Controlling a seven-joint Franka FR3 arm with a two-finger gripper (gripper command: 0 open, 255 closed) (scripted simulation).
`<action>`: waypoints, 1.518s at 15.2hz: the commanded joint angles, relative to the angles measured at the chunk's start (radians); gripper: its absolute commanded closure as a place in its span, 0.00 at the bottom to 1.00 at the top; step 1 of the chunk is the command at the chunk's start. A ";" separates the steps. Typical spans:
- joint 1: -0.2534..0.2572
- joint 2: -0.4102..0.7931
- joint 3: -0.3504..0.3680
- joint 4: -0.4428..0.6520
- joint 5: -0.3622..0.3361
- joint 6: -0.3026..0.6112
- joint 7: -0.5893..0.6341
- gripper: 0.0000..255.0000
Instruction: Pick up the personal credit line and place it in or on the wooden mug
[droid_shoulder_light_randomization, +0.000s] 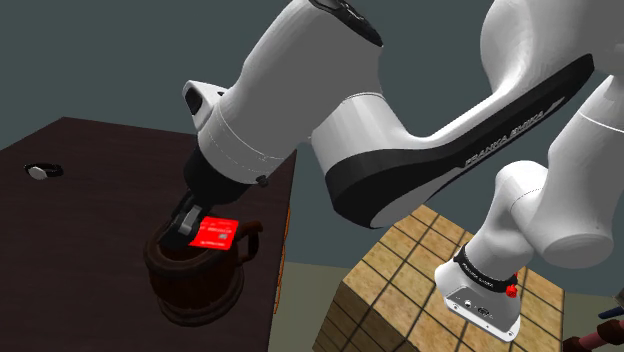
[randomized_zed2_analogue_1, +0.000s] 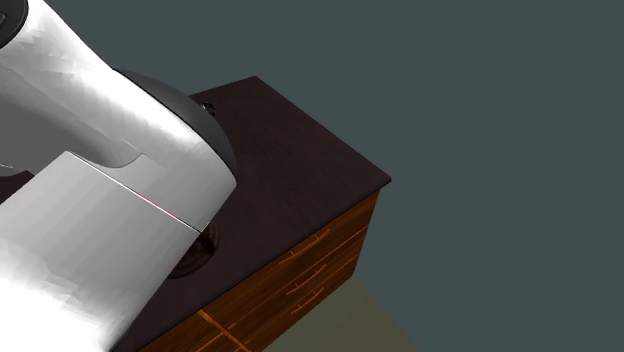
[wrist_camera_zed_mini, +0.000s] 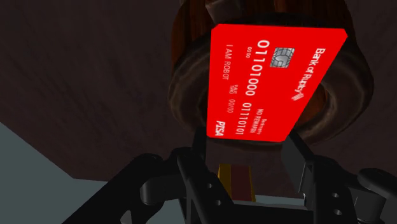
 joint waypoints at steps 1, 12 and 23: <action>-0.001 0.001 -0.001 -0.004 -0.003 0.006 0.002 1.00; 0.000 0.002 -0.001 -0.004 -0.003 0.006 0.002 0.00; -0.001 -0.126 0.007 -0.042 0.112 -0.068 -0.078 0.00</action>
